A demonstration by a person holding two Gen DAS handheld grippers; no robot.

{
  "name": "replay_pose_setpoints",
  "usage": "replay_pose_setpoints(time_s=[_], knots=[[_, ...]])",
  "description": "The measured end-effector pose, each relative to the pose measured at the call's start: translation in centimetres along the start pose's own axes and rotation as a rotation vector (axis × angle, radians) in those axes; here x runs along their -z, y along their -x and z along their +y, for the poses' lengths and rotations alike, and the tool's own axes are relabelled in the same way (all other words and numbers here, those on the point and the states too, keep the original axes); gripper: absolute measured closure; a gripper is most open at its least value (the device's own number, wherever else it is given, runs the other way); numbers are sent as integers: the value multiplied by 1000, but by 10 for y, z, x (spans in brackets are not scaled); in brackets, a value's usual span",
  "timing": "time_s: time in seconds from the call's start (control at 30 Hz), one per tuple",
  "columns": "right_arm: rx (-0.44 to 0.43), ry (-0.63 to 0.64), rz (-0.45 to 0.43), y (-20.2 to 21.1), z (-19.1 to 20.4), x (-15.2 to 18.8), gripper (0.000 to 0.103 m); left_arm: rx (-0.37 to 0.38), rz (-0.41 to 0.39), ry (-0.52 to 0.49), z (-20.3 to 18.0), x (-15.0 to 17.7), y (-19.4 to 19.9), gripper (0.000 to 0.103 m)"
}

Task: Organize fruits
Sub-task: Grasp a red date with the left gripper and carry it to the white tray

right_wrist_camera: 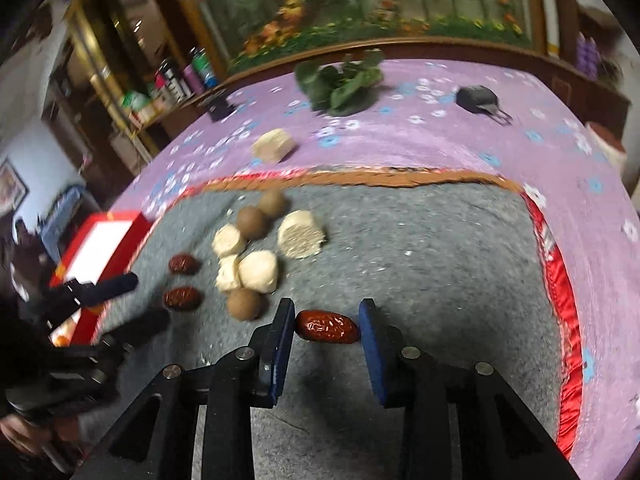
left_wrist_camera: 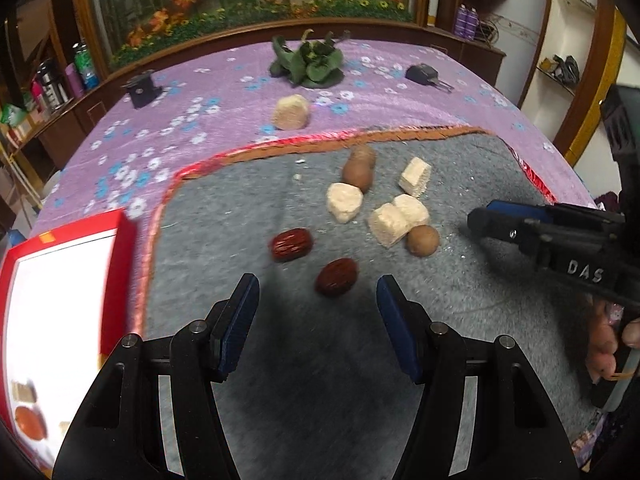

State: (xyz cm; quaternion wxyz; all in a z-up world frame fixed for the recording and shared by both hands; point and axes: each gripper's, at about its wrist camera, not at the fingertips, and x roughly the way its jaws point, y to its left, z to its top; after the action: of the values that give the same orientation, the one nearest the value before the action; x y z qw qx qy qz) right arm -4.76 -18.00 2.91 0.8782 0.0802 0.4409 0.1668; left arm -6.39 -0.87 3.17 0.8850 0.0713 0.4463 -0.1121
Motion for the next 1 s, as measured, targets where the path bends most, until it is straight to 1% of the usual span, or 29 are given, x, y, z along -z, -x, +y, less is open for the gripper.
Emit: replay_pose_setpoints(time_s=[0.03, 0.1, 0.13, 0.17, 0.2, 0.27, 0.3, 0.43, 0.6, 0.8, 0.9, 1.0], knots=[[-1, -12, -5, 1, -2, -1, 70, 10, 8, -3, -2, -2, -6, 42], [-8, -30, -12, 4, -4, -1, 70, 11, 18, 4, -1, -3, -13, 52], [-13, -35, -13, 5, -5, -2, 70, 16, 26, 3, -1, -4, -18, 60], [-15, -39, -12, 5, -5, -2, 70, 25, 37, 1, -1, -4, -23, 65], [-15, -41, -11, 5, -5, -2, 70, 27, 34, 0, -1, -5, -25, 65], [-12, -42, -8, 3, -5, -1, 70, 30, 21, -6, -1, -5, -25, 76], [-13, -42, -7, 2, -5, -1, 70, 34, 17, -6, 0, -6, -24, 79], [-15, -41, -13, 1, -4, 0, 70, 36, -5, 11, 4, -5, -19, 80], [-2, -52, -54, 5, -7, -1, 70, 23, -66, 26, 8, 3, 6, 80], [23, -92, -120, 11, -15, -4, 70, -34, -167, 61, 22, 20, 53, 80], [33, -95, -148, 13, -17, -4, 70, -79, -208, 82, 36, 27, 71, 80], [18, -103, -165, 14, -17, -6, 70, -118, -235, 137, 61, 38, 89, 80]])
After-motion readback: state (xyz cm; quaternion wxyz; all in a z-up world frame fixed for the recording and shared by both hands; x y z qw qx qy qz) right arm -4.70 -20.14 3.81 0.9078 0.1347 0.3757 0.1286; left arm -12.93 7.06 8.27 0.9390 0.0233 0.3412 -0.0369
